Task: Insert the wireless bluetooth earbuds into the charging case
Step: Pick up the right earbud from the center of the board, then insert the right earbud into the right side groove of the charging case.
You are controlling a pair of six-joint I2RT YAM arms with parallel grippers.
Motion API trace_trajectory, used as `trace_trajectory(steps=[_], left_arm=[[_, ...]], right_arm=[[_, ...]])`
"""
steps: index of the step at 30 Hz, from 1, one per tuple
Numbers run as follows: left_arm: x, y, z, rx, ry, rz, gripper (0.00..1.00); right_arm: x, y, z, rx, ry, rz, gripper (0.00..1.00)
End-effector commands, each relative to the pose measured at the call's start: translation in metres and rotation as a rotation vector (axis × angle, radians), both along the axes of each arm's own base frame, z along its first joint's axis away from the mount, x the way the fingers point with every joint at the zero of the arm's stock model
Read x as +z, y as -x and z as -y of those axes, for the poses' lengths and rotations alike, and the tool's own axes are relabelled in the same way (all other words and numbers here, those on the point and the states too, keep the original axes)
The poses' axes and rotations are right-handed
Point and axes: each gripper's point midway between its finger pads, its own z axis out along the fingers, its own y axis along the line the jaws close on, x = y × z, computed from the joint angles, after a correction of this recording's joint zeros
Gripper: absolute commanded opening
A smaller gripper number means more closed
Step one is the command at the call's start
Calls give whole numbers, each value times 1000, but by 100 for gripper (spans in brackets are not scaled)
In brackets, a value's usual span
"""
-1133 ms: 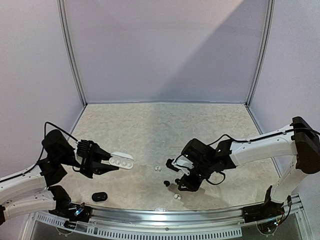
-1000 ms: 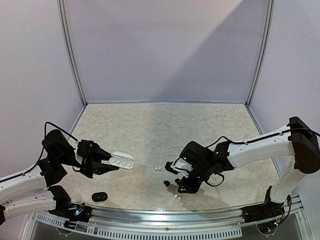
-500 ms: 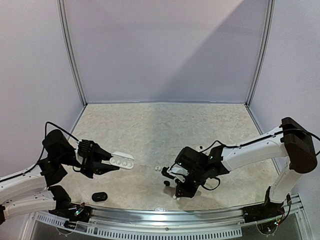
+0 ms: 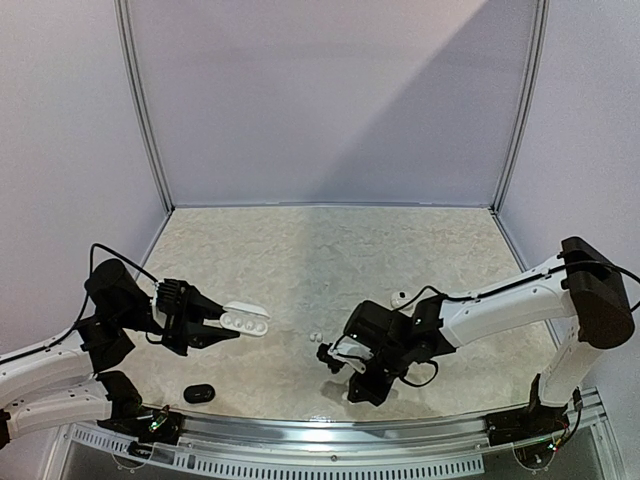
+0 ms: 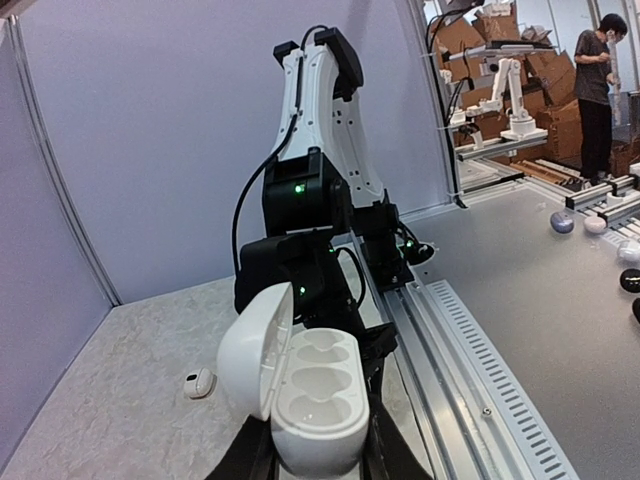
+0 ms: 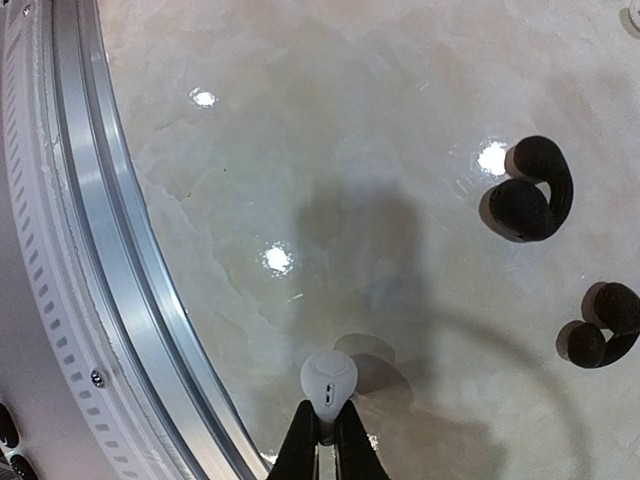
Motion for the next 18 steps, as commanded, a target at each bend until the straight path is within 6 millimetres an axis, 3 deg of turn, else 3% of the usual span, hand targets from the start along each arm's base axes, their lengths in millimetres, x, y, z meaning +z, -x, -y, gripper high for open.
trace_trajectory(steps=[1,5,8,10,14,18], left_arm=[[3,1,2,-1,-4,5,0],[4,0,2,3,-2,13,0],[5,-1,2,10,1,29,0],[5,-2,2,15,2,41,0],[5,-5,4,33,-1,33,0],[4,-7,6,49,-6,10,0]], right_arm=[[2,0,-7,15,3,0,0],[19,-6,-10,11,-2,34,0],[51,-20,-16,3,-47,126,0],[81,-30,-18,-6,-92,198,0],[166,-51,-21,-36,-229,375,0],[243,-57,-29,-24,-378,472,0]])
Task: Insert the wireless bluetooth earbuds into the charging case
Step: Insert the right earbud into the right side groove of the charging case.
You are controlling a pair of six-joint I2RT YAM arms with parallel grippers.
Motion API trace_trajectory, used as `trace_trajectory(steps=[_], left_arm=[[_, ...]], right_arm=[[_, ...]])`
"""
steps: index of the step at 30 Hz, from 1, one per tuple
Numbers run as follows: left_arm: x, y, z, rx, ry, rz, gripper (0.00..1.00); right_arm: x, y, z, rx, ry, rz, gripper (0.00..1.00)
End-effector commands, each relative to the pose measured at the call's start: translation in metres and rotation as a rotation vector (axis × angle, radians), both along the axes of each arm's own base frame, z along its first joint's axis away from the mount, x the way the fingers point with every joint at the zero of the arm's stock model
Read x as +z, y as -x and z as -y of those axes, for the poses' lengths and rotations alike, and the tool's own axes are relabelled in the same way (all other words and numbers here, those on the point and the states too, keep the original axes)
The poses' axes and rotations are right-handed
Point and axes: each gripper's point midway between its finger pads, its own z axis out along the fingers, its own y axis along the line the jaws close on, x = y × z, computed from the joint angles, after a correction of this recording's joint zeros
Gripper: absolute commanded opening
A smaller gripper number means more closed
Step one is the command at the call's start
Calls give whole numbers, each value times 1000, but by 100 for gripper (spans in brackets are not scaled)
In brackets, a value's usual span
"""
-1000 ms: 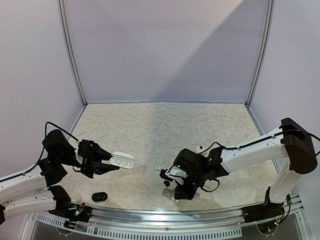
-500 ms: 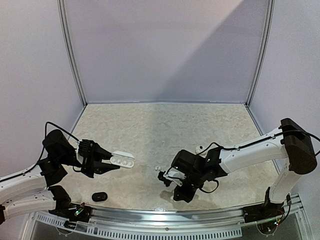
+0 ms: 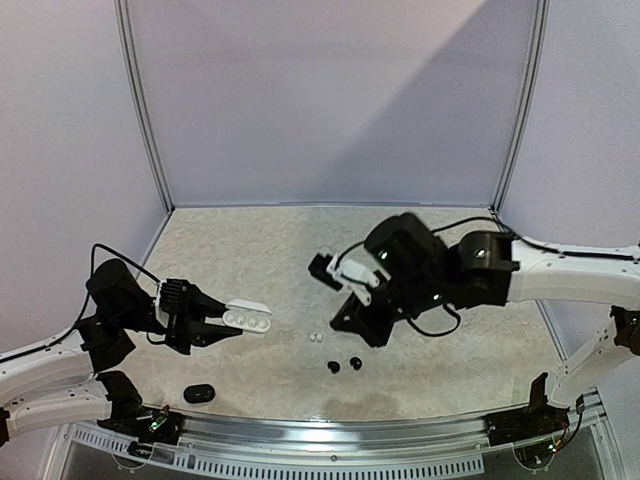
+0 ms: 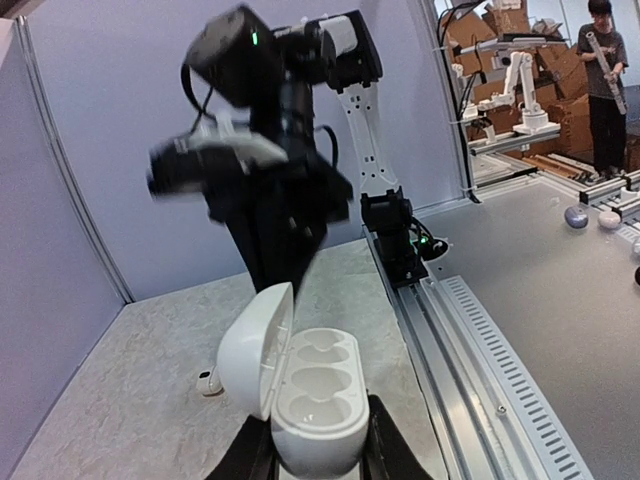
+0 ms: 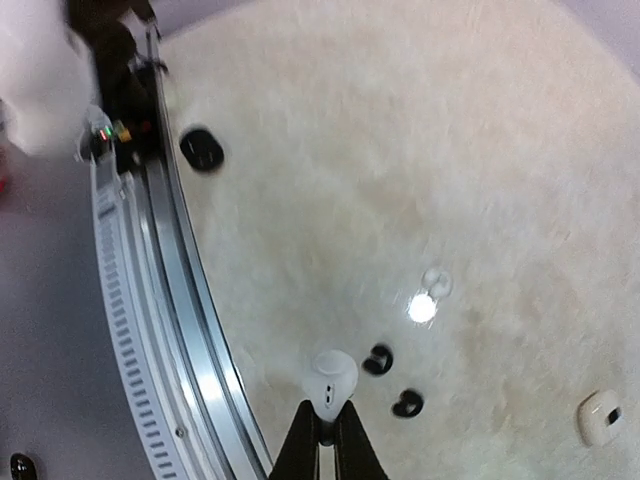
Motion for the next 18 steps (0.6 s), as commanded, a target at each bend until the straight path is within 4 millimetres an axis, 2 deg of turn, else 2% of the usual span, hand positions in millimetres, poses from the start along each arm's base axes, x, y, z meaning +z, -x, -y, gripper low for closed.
trace_trajectory(steps=[1,4,9,14,18], left_arm=[[4,-3,5,20,-5,-12,0],[4,-4,6,29,-7,-18,0],[8,-5,6,37,0,-30,0],[9,-4,5,40,-1,-23,0],[10,-5,5,42,0,-25,0]], right_arm=[[92,-10,-3,18,-145,161,0],[128,-1,-17,86,-231,161,0],[158,13,-37,210,-314,175,0],[162,32,-55,305,-262,305,0],[152,37,-60,329,-173,369,0]])
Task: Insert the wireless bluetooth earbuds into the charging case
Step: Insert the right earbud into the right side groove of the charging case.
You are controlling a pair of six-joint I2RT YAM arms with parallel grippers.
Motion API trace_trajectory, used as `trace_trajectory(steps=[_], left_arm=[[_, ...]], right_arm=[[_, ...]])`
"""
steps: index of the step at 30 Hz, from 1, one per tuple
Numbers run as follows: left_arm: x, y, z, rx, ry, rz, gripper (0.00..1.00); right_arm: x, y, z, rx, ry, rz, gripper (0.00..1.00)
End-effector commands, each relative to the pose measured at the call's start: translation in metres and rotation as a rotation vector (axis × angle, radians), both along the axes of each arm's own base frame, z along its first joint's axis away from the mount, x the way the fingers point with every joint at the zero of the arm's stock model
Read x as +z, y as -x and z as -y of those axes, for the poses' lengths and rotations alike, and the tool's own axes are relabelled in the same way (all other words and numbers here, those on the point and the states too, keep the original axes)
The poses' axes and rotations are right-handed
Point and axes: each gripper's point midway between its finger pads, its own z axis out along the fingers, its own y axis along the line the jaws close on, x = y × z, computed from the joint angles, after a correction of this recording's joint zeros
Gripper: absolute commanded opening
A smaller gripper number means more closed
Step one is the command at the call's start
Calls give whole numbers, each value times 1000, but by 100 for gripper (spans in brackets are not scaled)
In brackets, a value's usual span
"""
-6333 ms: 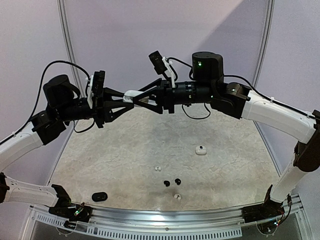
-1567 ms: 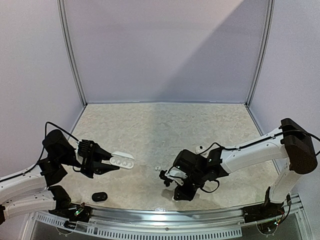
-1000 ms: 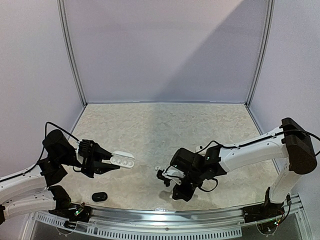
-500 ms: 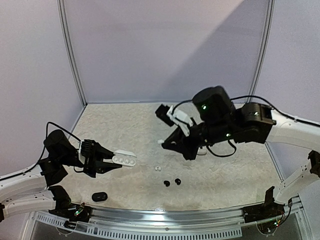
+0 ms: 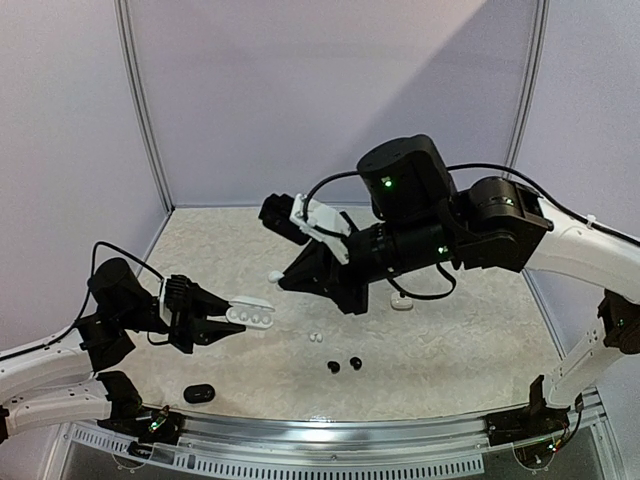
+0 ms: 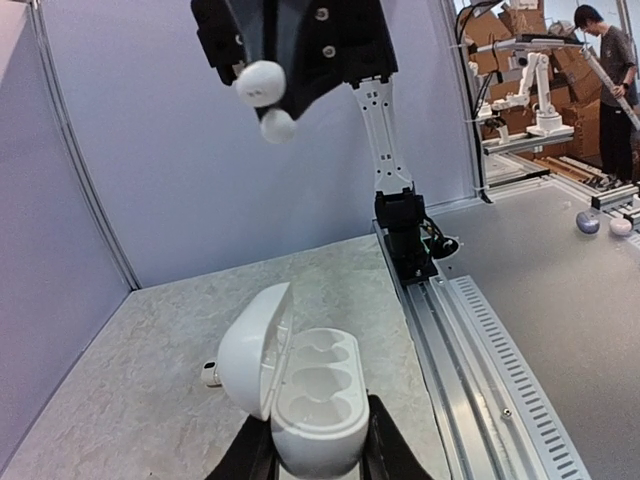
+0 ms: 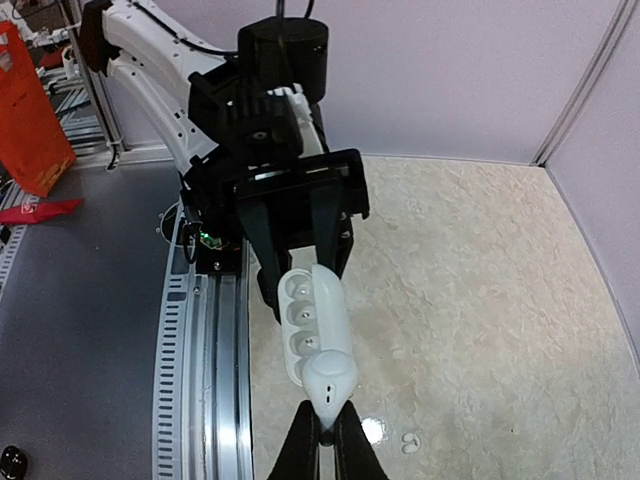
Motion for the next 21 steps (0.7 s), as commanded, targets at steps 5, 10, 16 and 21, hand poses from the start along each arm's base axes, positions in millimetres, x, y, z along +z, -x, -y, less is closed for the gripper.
trace_trajectory(steps=[5,10,16,21], left_arm=[[9,0,1,7,14,-13,0],[10,1,1,4,15,-18,0],[9,2,1,-2,7,-22,0],[7,2,2,-5,1,-22,0]], right_arm=[[-25,13,-10,43,206,228,0],[-45,9,-20,52,277,258,0],[-50,4,-25,61,326,315,0],[-56,4,-31,89,352,356,0]])
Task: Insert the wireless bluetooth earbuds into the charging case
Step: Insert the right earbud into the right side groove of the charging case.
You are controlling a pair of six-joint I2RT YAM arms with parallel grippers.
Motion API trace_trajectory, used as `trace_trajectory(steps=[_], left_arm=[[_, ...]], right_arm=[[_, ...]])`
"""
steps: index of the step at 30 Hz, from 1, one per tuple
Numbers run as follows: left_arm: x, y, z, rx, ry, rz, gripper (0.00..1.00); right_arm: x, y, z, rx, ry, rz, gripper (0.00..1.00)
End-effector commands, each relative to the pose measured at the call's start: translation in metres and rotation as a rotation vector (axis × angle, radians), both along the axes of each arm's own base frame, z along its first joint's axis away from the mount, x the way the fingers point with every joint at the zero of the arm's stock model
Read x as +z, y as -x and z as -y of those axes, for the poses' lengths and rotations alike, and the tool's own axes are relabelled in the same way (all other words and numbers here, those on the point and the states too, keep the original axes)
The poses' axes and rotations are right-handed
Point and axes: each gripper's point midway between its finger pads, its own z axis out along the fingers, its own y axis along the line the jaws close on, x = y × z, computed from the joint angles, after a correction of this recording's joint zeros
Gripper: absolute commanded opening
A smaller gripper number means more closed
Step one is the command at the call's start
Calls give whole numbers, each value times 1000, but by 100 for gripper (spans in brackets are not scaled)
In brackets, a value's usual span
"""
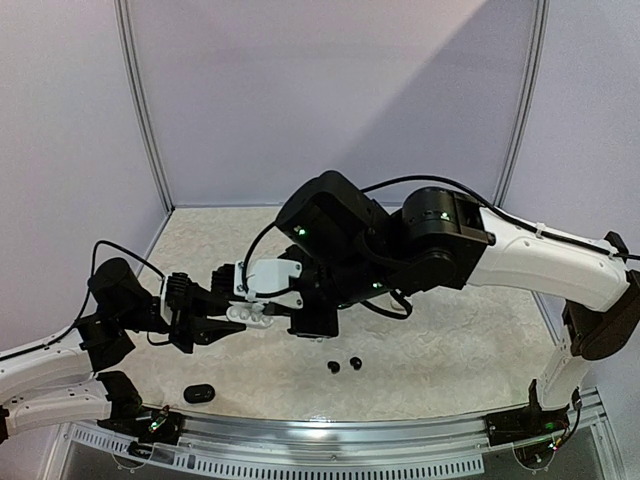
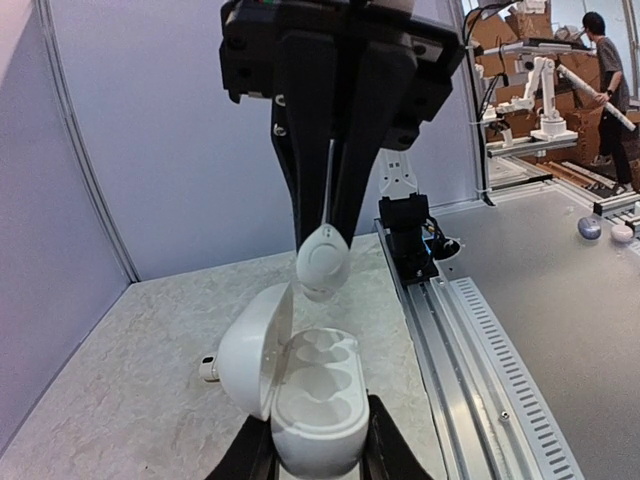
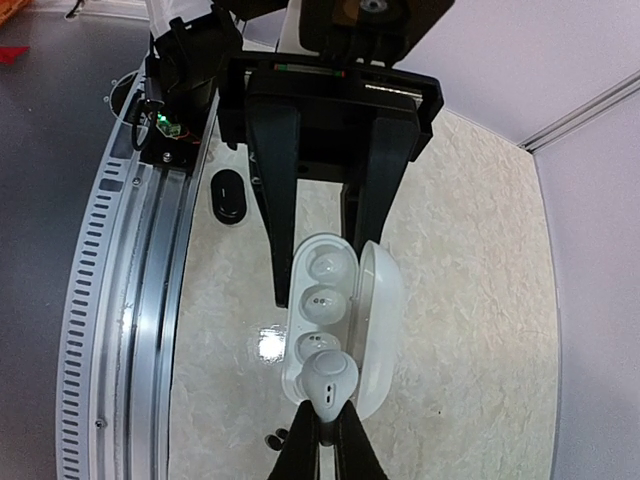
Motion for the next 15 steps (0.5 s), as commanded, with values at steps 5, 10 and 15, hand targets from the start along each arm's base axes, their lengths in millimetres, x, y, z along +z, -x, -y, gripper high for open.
trace_trajectory(steps=[5,10,15], left_arm=[[8,0,2,4,2,5,0],[7,-1,2,10,1,3,0],[9,0,2,10,4,5,0]], right_arm=[[-10,2,0,38,69,41,0],[-19,5,-4,46,88,15,0],[-26,1,-8,30,106,23,0]])
